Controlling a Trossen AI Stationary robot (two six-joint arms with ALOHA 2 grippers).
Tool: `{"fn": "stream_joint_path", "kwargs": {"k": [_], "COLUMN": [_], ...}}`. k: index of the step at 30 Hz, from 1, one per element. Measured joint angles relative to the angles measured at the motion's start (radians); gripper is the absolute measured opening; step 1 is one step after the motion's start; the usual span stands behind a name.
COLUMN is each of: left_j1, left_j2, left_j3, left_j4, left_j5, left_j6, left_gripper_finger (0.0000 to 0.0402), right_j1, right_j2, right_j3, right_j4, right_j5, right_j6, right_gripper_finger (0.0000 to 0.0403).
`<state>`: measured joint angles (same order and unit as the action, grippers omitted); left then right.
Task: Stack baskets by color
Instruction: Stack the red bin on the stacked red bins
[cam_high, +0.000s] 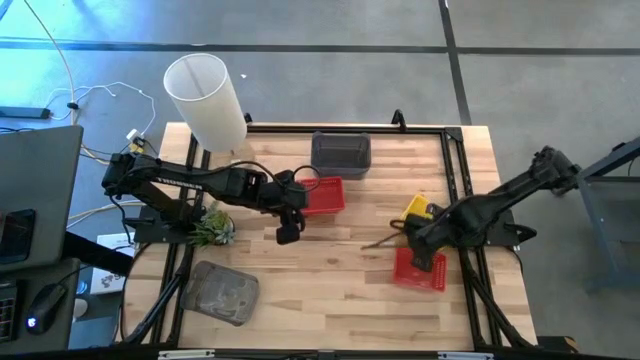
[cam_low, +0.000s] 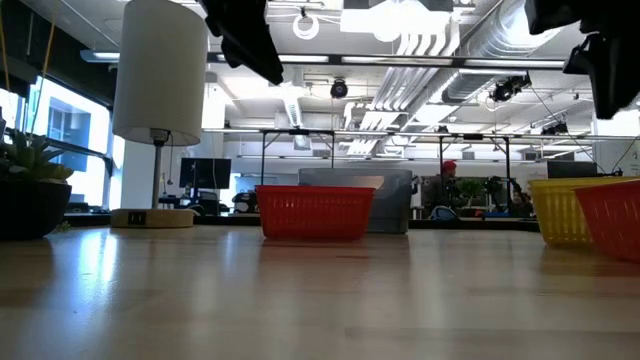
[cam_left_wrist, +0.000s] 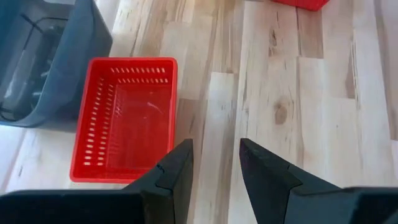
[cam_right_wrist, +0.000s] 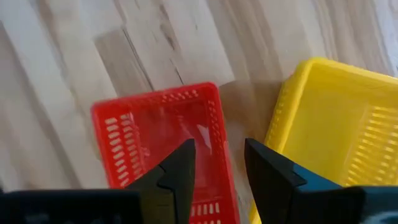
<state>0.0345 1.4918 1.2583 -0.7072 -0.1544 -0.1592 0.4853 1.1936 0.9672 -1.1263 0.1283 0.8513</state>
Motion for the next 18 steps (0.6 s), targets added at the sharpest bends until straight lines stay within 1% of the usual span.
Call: {"fn": "stream_joint_path", "kwargs": {"k": [5,11,14,18], "left_j1": [-0.006,-0.014,-0.020,-0.026], "left_j2": [0.000,0.000,0.000,0.000], "left_j3": [0.000,0.000,0.000,0.000], "left_j4": [0.000,0.000,0.000,0.000], "left_j5": [0.009,0.024,0.024,0.030], "left_j6": [-0.047,-0.050,-0.050,-0.048], "left_gripper_finger": [0.0117,0.0117,0.0117,0.0117], "right_j1": [0.038,0.032,0.025,0.018], "right_j2": [0.109,0.230,0.273,0.309], "right_j3": [0.000,0.000,0.000,0.000], "right_j4": [-0.003,-0.007,-0.008,-0.005], "right_j5": [0.003,0.010,0.030,0.026], "right_j6": [-0.036,-0.089,-0.084,-0.065], "right_gripper_finger": [0.0126,0.0126,0.0126,0.0126]}}
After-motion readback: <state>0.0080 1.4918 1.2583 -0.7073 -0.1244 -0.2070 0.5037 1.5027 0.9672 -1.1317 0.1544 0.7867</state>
